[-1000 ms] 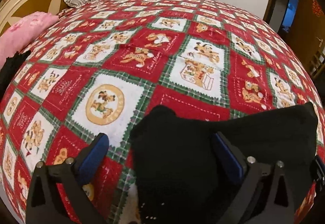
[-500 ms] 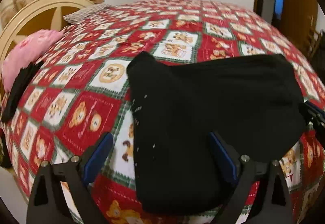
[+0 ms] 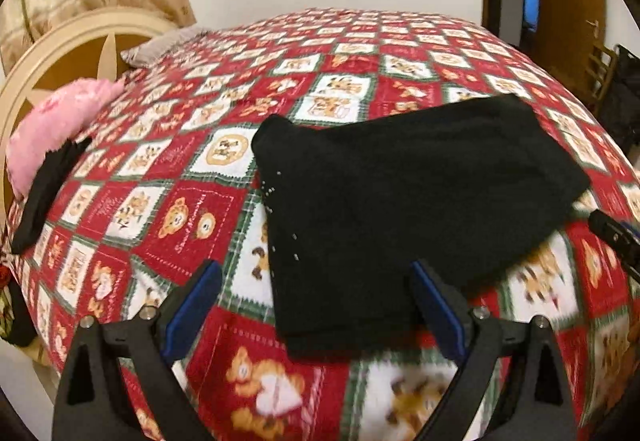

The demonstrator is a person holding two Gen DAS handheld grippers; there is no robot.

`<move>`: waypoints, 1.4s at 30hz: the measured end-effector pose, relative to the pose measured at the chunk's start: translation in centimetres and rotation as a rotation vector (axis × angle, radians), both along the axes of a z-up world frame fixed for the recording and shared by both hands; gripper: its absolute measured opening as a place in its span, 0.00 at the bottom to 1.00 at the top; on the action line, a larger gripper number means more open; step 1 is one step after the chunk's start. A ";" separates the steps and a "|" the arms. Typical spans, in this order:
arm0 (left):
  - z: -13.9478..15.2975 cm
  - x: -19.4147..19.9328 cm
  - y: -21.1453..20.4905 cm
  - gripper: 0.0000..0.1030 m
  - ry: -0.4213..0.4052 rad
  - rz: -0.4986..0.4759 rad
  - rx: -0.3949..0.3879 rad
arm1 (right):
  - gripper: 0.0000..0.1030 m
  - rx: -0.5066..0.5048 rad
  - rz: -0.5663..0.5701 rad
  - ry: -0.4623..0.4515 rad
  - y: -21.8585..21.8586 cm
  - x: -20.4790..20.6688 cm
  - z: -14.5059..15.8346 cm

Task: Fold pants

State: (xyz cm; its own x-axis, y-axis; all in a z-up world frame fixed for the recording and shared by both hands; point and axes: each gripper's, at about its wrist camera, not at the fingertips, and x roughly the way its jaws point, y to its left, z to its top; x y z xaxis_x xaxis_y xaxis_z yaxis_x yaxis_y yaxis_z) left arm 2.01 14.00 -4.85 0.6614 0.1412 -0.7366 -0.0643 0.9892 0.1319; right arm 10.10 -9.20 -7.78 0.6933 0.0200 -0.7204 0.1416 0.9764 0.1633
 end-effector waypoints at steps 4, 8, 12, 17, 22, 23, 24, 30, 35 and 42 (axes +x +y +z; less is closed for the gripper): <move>0.6 -2.0 -1.0 0.95 0.012 -0.042 0.054 | 0.84 -0.062 -0.005 0.054 1.4 -1.9 0.4; 1.1 -3.4 -1.4 0.97 0.028 -0.056 0.064 | 0.84 -0.069 0.035 0.059 2.5 -4.0 1.2; 2.3 -5.0 -1.8 0.98 -0.006 -0.091 0.031 | 0.84 -0.084 0.030 0.072 2.9 -5.5 2.7; 4.1 -6.8 -2.1 0.99 -0.053 -0.102 0.023 | 0.84 -0.074 0.025 0.022 2.8 -6.9 5.8; 6.4 -7.8 -1.5 0.99 -0.102 -0.077 -0.021 | 0.84 -0.061 0.050 -0.122 3.7 -8.5 10.8; 6.8 -7.9 -1.4 0.99 -0.113 -0.071 -0.027 | 0.84 -0.067 0.053 -0.157 4.0 -8.9 11.9; 7.5 -8.2 -1.2 0.99 -0.130 -0.064 -0.037 | 0.85 -0.070 0.055 -0.185 4.3 -9.4 12.7; 9.9 -9.4 -0.2 1.00 -0.205 -0.023 -0.079 | 0.85 -0.094 0.054 -0.344 5.7 -12.5 16.1; 11.0 -10.0 0.4 1.00 -0.238 -0.010 -0.113 | 0.85 -0.121 0.037 -0.442 6.4 -14.2 17.2; 11.8 -10.5 0.5 1.00 -0.269 0.003 -0.108 | 0.85 -0.118 0.020 -0.477 6.4 -14.8 17.5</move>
